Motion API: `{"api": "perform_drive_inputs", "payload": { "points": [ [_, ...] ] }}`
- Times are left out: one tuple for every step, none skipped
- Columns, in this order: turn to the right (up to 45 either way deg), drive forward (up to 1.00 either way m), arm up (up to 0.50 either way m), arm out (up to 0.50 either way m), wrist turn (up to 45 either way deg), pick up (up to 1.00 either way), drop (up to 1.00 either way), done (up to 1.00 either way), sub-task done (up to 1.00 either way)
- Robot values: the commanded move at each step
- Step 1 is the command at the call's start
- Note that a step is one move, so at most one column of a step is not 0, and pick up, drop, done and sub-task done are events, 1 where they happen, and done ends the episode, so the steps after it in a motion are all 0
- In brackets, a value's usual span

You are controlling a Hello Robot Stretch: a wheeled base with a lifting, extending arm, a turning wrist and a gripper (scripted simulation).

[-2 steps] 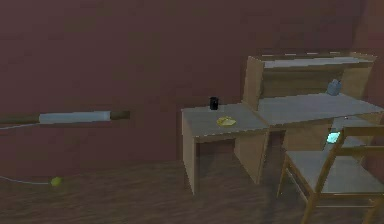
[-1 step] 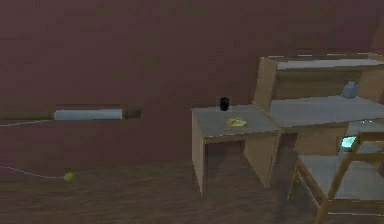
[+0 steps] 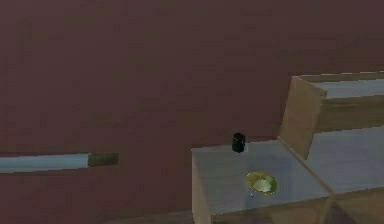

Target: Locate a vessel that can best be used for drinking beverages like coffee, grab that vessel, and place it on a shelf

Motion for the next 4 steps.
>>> {"api": "perform_drive_inputs", "payload": {
  "points": [
    [-45.0,0.00,0.00,0.00,0.0,0.00,0.00,0.00,0.00],
    [-27.0,0.00,0.00,0.00,0.0,0.00,0.00,0.00,0.00],
    [45.0,0.00,0.00,0.00,0.0,0.00,0.00,0.00,0.00],
    [45.0,0.00,0.00,0.00,0.0,0.00,0.00,0.00,0.00]
  ]
}}
